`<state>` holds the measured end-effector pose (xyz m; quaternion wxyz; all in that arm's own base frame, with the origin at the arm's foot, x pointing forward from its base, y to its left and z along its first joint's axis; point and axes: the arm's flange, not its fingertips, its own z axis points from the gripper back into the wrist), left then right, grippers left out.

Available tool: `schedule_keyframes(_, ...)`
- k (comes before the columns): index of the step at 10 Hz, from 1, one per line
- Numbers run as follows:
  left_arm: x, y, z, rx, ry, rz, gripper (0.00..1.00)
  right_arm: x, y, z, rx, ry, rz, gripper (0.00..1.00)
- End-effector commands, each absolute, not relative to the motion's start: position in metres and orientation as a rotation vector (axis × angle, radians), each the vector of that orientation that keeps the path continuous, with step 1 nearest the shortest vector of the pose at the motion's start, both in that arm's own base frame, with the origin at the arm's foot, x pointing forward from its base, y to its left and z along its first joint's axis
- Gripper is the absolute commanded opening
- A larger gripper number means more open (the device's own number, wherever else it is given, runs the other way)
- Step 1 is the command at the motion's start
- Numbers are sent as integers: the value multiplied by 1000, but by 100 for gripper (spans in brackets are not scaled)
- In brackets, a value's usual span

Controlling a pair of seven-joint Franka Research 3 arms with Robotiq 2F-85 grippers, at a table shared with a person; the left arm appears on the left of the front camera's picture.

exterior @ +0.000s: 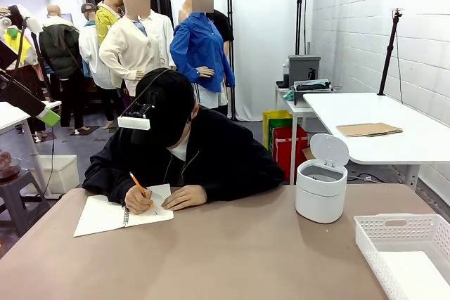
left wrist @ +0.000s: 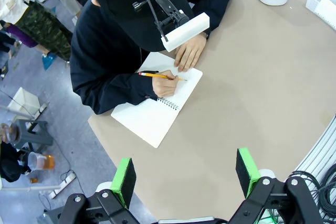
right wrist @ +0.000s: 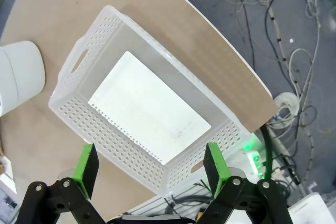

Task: Sort the paper based on its condition.
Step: If a person hands you a paper, place it in the Organizing basket , and if it's crumpled, put it in the Trash can.

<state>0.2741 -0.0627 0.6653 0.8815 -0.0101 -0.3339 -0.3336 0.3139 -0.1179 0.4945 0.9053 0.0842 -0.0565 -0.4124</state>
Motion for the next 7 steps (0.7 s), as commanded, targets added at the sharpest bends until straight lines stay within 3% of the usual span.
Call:
schedule_keyframes(1, 273, -62, 666, -27, -687, -699, 100, 314, -117, 492, 183, -106, -869, 100)
schedule_keyframes(7, 273, -62, 666, -27, -687, -699, 100, 314, -117, 492, 183, -106, -869, 100)
